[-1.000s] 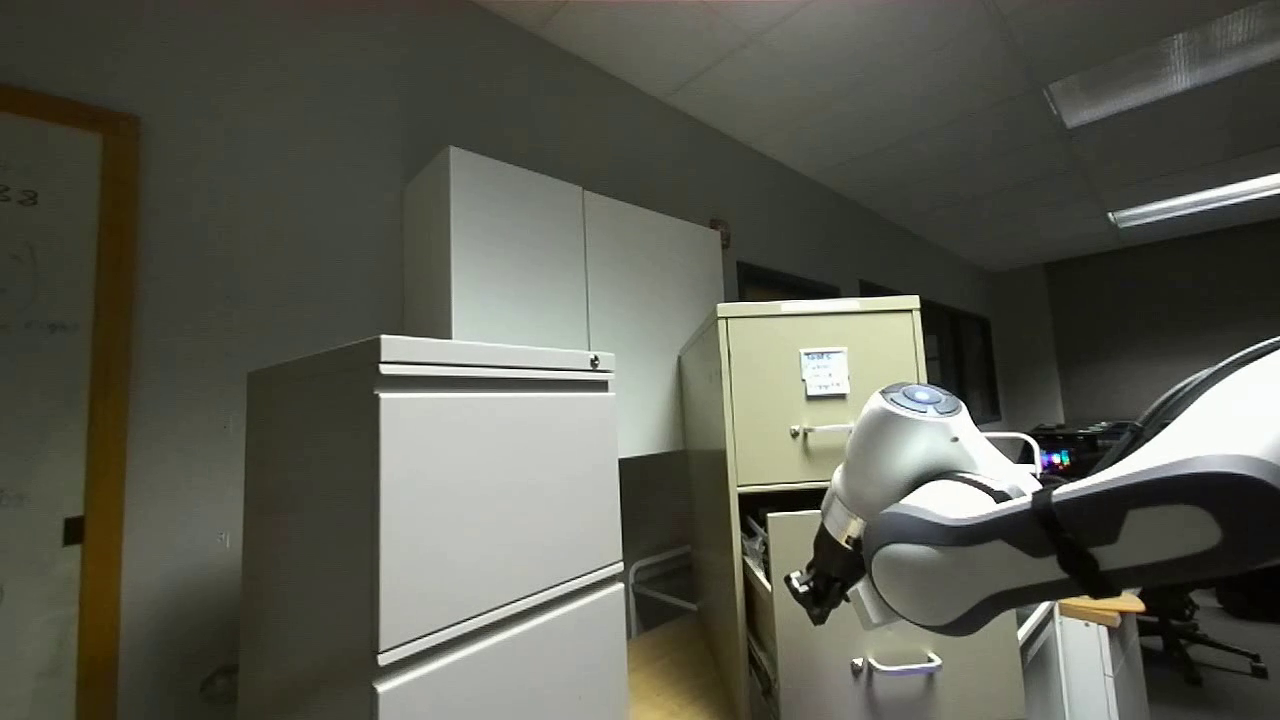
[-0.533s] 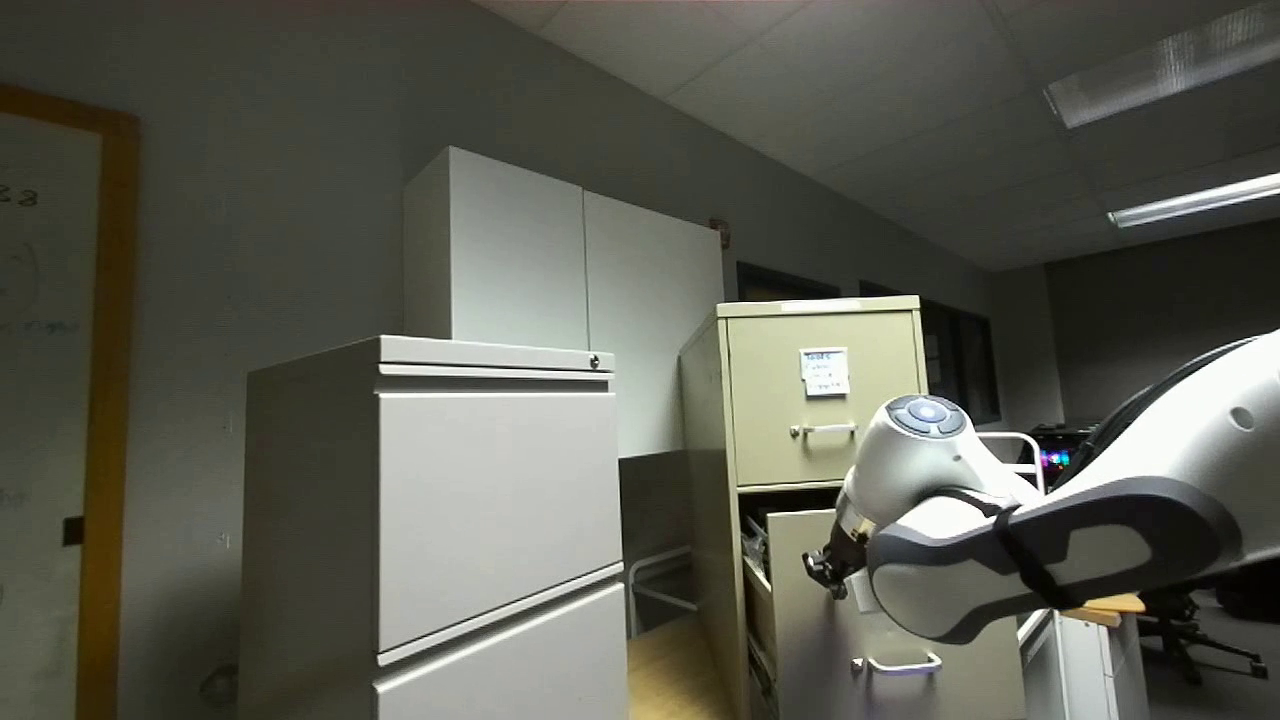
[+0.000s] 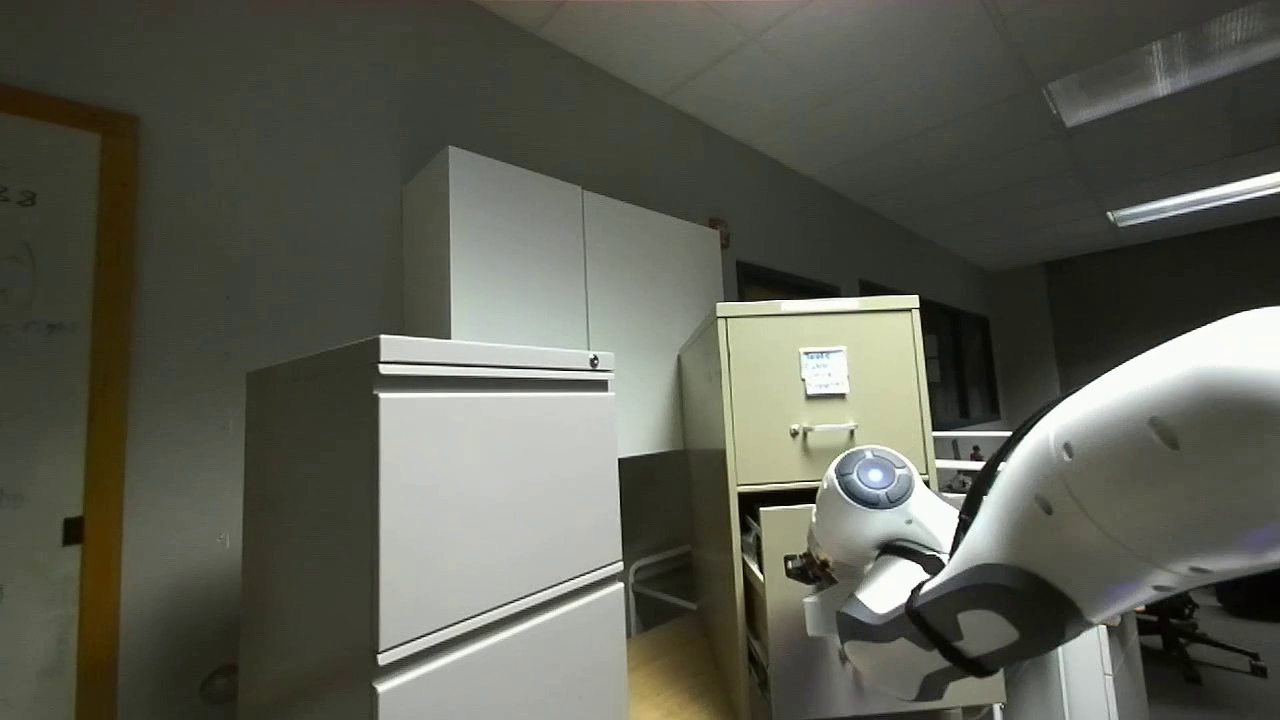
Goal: Close the bottom drawer of the right cabinet
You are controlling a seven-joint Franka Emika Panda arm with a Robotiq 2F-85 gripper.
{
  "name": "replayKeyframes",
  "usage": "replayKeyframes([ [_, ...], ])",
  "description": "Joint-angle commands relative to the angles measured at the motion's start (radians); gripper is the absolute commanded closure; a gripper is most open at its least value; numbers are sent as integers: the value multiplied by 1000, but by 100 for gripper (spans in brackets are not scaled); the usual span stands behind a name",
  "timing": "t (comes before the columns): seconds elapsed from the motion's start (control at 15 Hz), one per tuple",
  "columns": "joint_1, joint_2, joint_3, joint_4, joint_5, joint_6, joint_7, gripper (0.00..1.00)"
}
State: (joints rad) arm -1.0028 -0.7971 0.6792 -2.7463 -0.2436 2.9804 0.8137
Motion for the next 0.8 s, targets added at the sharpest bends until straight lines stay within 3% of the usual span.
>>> replayKeyframes([
  [0.0, -223, 19, 216, 79, 25, 37, 75, 100],
  [0.4, -478, -25, 493, 203, 131, -12, 98, 100],
  [0.73, -611, -58, 636, 332, 184, -119, 93, 100],
])
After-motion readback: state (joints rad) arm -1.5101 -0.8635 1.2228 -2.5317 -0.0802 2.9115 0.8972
